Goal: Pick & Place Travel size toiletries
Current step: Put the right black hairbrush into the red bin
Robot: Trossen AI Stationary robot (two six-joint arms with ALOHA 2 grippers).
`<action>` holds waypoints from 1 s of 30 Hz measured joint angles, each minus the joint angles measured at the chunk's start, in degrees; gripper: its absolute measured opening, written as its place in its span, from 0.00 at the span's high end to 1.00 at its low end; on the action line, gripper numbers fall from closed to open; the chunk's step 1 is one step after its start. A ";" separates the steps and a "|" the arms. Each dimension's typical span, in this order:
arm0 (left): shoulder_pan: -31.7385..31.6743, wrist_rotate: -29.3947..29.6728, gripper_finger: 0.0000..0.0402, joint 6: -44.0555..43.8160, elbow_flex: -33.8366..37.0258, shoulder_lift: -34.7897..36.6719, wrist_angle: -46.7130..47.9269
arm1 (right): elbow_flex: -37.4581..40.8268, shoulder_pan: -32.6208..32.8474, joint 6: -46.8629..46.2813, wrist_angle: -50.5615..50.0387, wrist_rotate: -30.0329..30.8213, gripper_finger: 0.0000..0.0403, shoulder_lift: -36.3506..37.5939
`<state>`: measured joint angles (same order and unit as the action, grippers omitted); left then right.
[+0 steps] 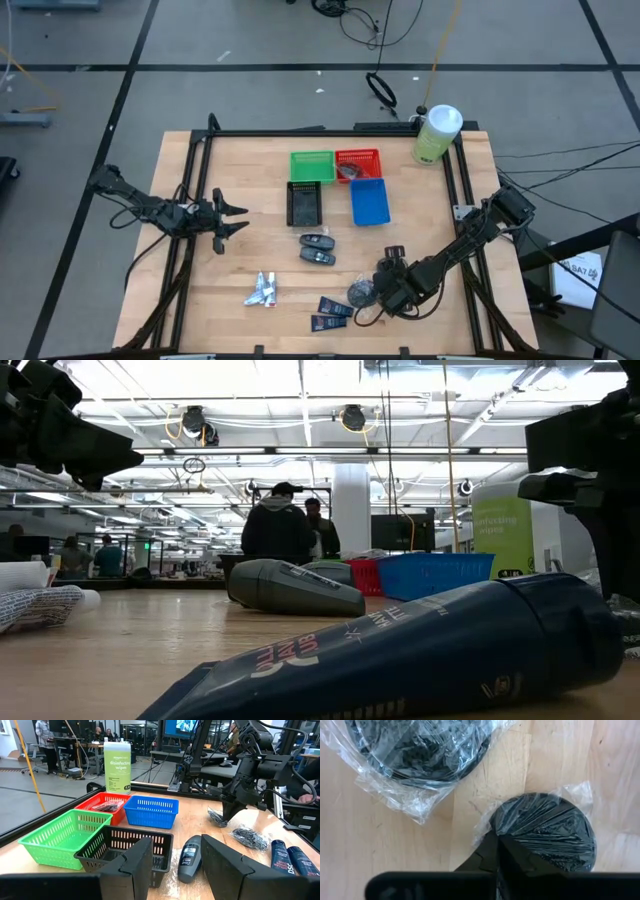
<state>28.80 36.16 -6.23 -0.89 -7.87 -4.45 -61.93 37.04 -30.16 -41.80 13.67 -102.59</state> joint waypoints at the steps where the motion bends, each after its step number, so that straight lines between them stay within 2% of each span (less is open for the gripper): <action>1: 0.00 0.00 0.59 0.01 0.00 0.01 0.00 | 0.00 0.00 0.29 -0.04 -0.09 1.00 0.19; 10: 0.00 0.00 0.59 -0.01 0.00 0.01 0.02 | 0.20 -0.28 -0.44 0.19 -0.27 1.00 5.91; 24: 0.00 0.00 0.59 -0.01 -0.02 0.01 0.03 | 0.15 -0.26 -0.79 0.99 4.44 1.00 15.54; 30: 0.00 0.00 0.59 0.00 -0.07 0.00 0.45 | 3.52 -0.66 -0.50 6.67 5.85 1.00 19.20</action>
<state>28.80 36.16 -6.23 -0.95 -7.87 -4.00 -58.41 36.38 -30.66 -35.13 19.52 -83.40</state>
